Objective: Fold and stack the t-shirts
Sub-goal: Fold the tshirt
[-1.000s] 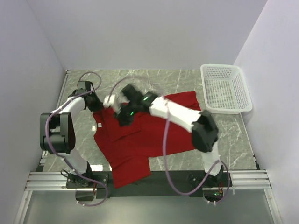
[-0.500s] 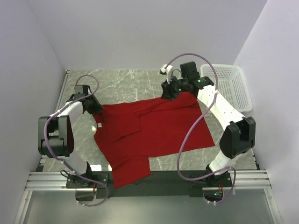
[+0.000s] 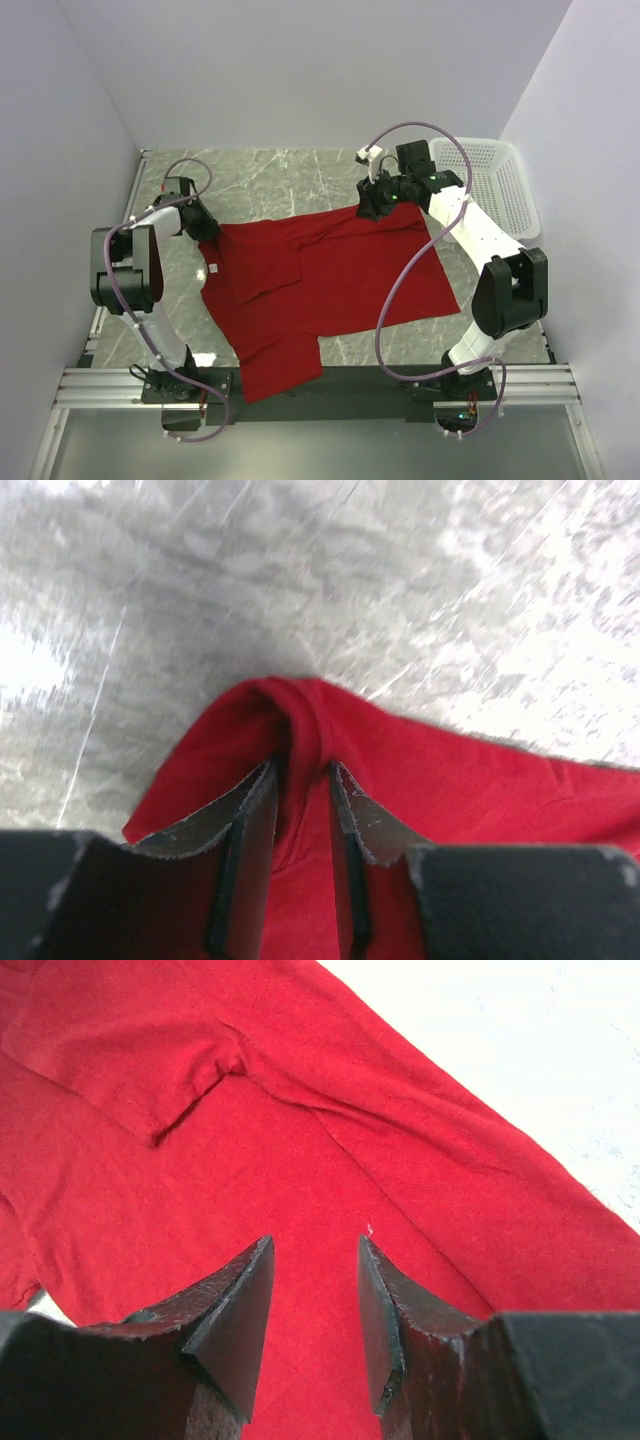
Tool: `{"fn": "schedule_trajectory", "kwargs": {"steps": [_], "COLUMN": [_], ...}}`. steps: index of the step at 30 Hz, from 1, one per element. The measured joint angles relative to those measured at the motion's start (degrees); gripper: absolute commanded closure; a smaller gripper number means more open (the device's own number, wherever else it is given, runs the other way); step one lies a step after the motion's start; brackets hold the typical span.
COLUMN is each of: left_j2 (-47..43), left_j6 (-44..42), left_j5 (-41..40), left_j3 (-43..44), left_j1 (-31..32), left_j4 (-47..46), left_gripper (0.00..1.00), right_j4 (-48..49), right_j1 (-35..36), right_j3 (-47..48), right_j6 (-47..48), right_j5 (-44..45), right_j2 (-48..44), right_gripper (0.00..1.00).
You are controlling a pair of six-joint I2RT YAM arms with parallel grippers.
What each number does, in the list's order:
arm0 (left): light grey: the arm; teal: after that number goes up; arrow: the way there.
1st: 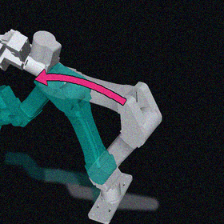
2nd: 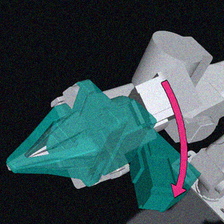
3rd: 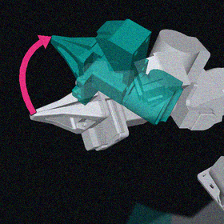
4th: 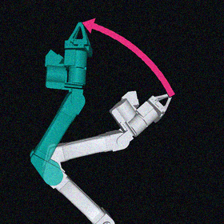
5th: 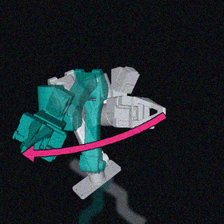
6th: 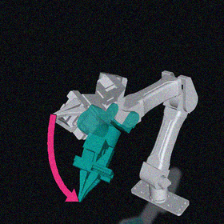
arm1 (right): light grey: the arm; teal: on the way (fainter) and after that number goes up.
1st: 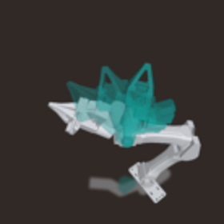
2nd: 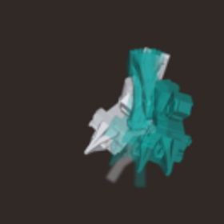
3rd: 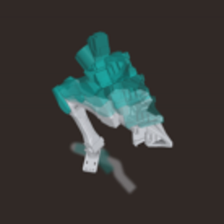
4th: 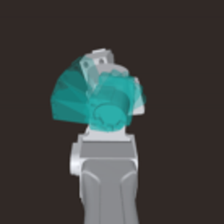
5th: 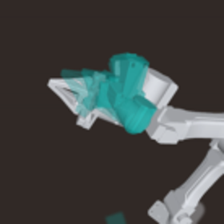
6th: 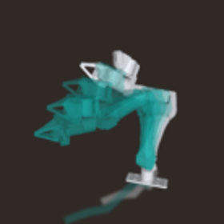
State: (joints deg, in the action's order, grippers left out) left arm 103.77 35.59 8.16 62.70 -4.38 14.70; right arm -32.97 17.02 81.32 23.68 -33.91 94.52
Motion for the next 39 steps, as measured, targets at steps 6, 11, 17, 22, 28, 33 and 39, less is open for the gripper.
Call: {"fn": "schedule_trajectory", "kwargs": {"steps": [6,11,17,22,28,33,39], "left_j2": [2.1,4.4,4.6,4.6,6.6,9.5,10.4], "left_j6": [-0.1,-0.2,-0.2,-0.2,-1.1,-1.9,-2.0], "left_j5": [-0.5,-0.5,0.0,0.3,0.2,0.9,1.7], "left_j3": [3.1,4.3,4.3,4.3,8.1,11.6,13.0], "left_j1": [-0.3,-0.9,-2.6,-6.5,-10.1,-11.0,-11.4], "left_j4": [0.0,0.0,-0.2,-0.1,2.2,2.9,3.6], "left_gripper": [0.72,0.93,0.99,0.99,0.99,0.99,0.99], "right_j4": [0.3,0.4,0.5,0.8,1.7,1.5,0.0], "right_j1": [-0.2,-0.2,-0.8,-1.4,-2.3,-3.8,-5.9], "right_j3": [0.0,-0.2,-0.3,-0.3,0.7,8.0,17.7], "right_j6": [0.0,0.0,-0.1,-0.8,-3.9,-11.4,-20.2], "right_j5": [0.0,0.0,0.5,3.1,8.8,17.1,25.3], "right_j2": [0.0,0.0,0.0,0.0,2.7,11.4,23.0], "right_gripper": [0.54,0.54,0.54,0.54,0.55,0.58,0.58]}}
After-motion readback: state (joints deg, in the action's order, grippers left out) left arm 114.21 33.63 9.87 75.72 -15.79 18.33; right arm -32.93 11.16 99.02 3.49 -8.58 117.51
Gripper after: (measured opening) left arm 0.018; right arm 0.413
